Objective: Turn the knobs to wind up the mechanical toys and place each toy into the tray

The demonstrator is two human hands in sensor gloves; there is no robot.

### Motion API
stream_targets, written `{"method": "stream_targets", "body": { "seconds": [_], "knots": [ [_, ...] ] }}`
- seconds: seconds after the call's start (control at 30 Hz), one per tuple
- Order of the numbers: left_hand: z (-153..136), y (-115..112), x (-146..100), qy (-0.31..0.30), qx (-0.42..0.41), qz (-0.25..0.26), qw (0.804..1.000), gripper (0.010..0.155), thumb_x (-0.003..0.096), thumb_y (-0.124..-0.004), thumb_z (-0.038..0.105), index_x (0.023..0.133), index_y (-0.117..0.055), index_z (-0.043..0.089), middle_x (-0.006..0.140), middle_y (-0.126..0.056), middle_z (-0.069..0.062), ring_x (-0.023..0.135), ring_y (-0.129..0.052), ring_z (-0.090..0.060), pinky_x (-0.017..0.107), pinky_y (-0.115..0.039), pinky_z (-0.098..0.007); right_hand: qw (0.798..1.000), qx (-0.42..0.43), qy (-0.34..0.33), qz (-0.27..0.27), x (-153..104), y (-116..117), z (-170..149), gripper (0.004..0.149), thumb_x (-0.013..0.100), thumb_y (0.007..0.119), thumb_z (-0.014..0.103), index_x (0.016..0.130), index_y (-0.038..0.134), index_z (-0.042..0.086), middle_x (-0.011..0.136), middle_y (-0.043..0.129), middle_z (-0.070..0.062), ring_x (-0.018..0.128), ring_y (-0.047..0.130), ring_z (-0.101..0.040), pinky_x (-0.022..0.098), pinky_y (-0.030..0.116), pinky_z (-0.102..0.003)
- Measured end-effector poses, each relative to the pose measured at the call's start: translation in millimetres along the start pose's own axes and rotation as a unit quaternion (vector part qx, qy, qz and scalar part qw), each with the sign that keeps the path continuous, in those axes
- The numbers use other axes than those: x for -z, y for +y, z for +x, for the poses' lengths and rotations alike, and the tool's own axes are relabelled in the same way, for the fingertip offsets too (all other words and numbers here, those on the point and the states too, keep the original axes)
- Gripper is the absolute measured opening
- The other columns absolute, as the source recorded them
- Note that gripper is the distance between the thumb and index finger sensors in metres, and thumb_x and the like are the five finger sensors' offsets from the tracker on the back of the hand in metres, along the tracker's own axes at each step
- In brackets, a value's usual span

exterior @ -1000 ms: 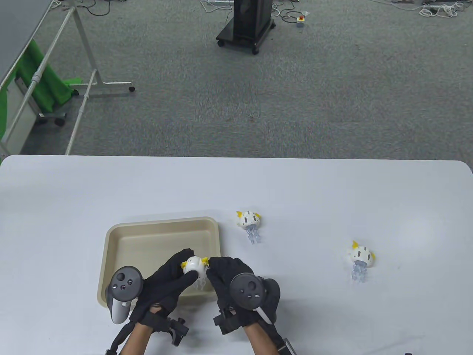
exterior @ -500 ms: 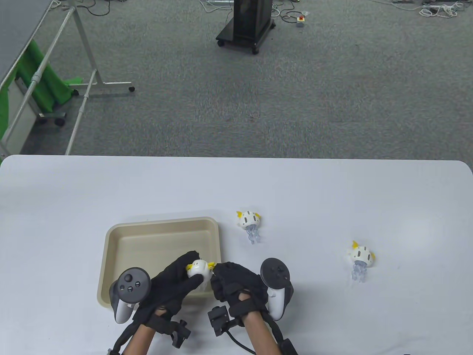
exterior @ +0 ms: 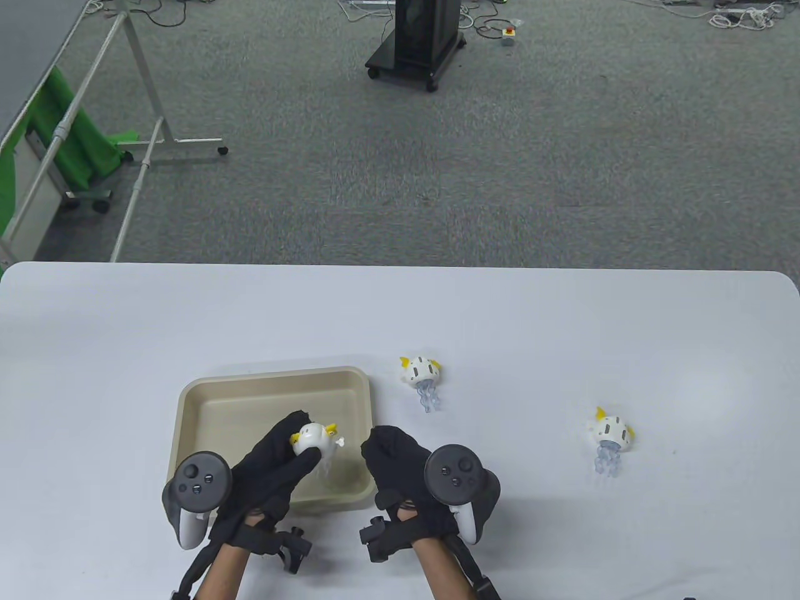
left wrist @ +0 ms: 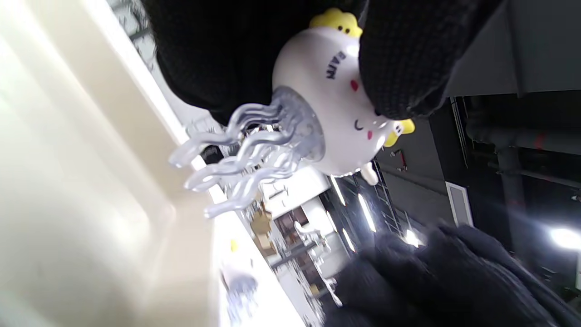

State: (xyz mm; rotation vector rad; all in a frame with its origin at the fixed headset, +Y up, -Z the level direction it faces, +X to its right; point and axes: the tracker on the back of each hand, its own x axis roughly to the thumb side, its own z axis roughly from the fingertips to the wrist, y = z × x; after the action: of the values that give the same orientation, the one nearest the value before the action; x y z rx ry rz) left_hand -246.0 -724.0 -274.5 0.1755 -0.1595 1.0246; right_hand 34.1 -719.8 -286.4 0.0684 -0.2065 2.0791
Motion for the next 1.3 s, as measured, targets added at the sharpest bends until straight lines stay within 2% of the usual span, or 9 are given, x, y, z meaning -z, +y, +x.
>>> {"method": "stream_targets", "body": {
  "seconds": [0.17,0.37,0.53,0.77,0.93,1.07,1.17,1.23,1.3],
  "knots": [
    [-0.9,15.9,2.7,0.003,0.177,0.02,0.984,0.072,0.0428,-0.089,0.043,0.106,-0.075,0.012,0.098,-0.086,-0.015,0.081,-0.097,-0.04,0.059,-0.085,-0.047,1.0,0.009,0.006,0.012,1.5,2.1,-2.4,0.052,0.044,0.075,0.052,0.08,0.08,0.014,0.07,0.094,-0.008,0.052,0.097,-0.027,0.045,0.082,-0.046],
    [-13.3,26.0,6.6,0.098,0.332,-0.031,0.938,0.072,0.0431,-0.089,0.041,0.107,-0.075,0.011,0.1,-0.085,-0.016,0.082,-0.096,-0.041,0.06,-0.085,-0.048,1.0,0.002,0.006,0.013,1.9,2.0,-3.0,0.052,0.044,0.075,0.051,0.079,0.081,0.014,0.07,0.094,-0.009,0.052,0.097,-0.028,0.044,0.082,-0.047],
    [-31.6,34.7,8.5,0.17,0.388,-0.055,0.904,0.072,0.0431,-0.089,0.04,0.107,-0.076,0.011,0.1,-0.085,-0.016,0.081,-0.096,-0.041,0.06,-0.084,-0.048,1.0,-0.002,0.007,0.013,1.6,1.8,-3.8,0.052,0.044,0.075,0.051,0.079,0.081,0.014,0.07,0.094,-0.009,0.052,0.097,-0.028,0.044,0.082,-0.047],
    [-49.5,39.1,10.6,0.237,0.406,-0.081,0.879,0.072,0.0435,-0.089,0.041,0.107,-0.076,0.01,0.099,-0.086,-0.018,0.08,-0.096,-0.042,0.059,-0.084,-0.049,1.0,-0.009,0.007,0.016,1.6,2.0,-4.0,0.052,0.044,0.075,0.051,0.079,0.081,0.014,0.07,0.094,-0.009,0.052,0.097,-0.029,0.044,0.082,-0.047],
    [-48.3,40.4,10.3,0.242,0.4,-0.073,0.881,0.075,0.0451,-0.087,0.042,0.11,-0.071,0.007,0.102,-0.082,-0.019,0.085,-0.093,-0.044,0.061,-0.082,-0.051,1.0,-0.011,0.008,0.017,1.9,2.5,-4.7,0.052,0.044,0.075,0.051,0.079,0.081,0.014,0.07,0.094,-0.009,0.052,0.097,-0.029,0.045,0.082,-0.047],
    [-26.3,34.2,7.2,0.129,0.437,0.007,0.89,0.086,0.0443,-0.082,0.057,0.114,-0.063,0.012,0.111,-0.07,-0.021,0.094,-0.081,-0.049,0.066,-0.076,-0.054,1.0,-0.013,0.009,0.016,1.8,2.5,-5.0,0.052,0.044,0.075,0.051,0.079,0.082,0.014,0.07,0.094,-0.009,0.052,0.097,-0.029,0.044,0.082,-0.048],
    [-8.5,23.9,4.6,0.059,0.409,0.047,0.909,0.085,0.0447,-0.079,0.06,0.114,-0.063,0.014,0.111,-0.069,-0.019,0.095,-0.081,-0.047,0.067,-0.077,-0.053,1.0,-0.015,0.01,0.015,2.1,2.2,-5.5,0.052,0.044,0.075,0.051,0.079,0.082,0.014,0.07,0.094,-0.009,0.052,0.097,-0.029,0.045,0.082,-0.048],
    [0.7,13.7,2.6,0.026,0.362,0.053,0.93,0.085,0.045,-0.079,0.06,0.114,-0.062,0.014,0.112,-0.068,-0.018,0.096,-0.08,-0.047,0.067,-0.076,-0.053,1.0,-0.021,0.011,0.009,2.4,1.1,-6.0,0.052,0.044,0.075,0.051,0.079,0.082,0.014,0.07,0.094,-0.009,0.052,0.097,-0.029,0.045,0.081,-0.048],
    [5.2,6.2,1.7,0.009,0.335,0.049,0.941,0.084,0.0455,-0.078,0.06,0.115,-0.062,0.015,0.112,-0.068,-0.018,0.097,-0.08,-0.046,0.068,-0.076,-0.052,0.999,-0.03,0.011,0.002,2.8,-0.5,-5.7,0.052,0.044,0.076,0.05,0.08,0.081,0.013,0.071,0.094,-0.01,0.053,0.097,-0.03,0.045,0.081,-0.048]
  ]
}}
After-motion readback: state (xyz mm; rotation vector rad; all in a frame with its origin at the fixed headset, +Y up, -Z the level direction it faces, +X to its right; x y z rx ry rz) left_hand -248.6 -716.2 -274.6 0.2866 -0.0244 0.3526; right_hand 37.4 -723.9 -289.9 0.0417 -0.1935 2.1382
